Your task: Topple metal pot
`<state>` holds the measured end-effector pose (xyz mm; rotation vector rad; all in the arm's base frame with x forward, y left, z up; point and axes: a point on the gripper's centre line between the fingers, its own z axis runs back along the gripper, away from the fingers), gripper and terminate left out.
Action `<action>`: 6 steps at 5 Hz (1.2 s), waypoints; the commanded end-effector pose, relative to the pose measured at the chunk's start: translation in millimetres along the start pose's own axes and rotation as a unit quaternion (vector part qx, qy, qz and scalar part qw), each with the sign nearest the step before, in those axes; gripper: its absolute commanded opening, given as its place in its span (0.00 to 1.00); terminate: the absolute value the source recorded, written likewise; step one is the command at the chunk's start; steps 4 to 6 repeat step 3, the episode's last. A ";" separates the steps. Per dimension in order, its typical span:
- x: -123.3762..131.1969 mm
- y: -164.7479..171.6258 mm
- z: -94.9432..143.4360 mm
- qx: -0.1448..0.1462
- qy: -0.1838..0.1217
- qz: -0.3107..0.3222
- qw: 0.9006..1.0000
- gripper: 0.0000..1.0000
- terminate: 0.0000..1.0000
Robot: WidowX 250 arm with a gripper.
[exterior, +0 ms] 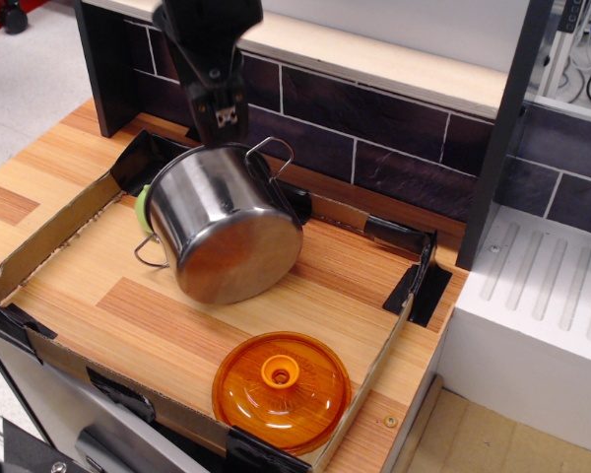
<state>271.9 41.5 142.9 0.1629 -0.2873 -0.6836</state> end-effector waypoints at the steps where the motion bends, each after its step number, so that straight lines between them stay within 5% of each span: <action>1: -7.0 1.1 14.3 0.015 -0.014 0.001 1.000 1.00 0.00; 2: -7.0 1.1 14.3 0.015 -0.014 0.001 1.000 1.00 0.00; 3: -7.0 1.1 14.3 0.015 -0.014 0.001 1.000 1.00 1.00; 6: -7.0 1.1 14.3 0.015 -0.014 0.001 1.000 1.00 1.00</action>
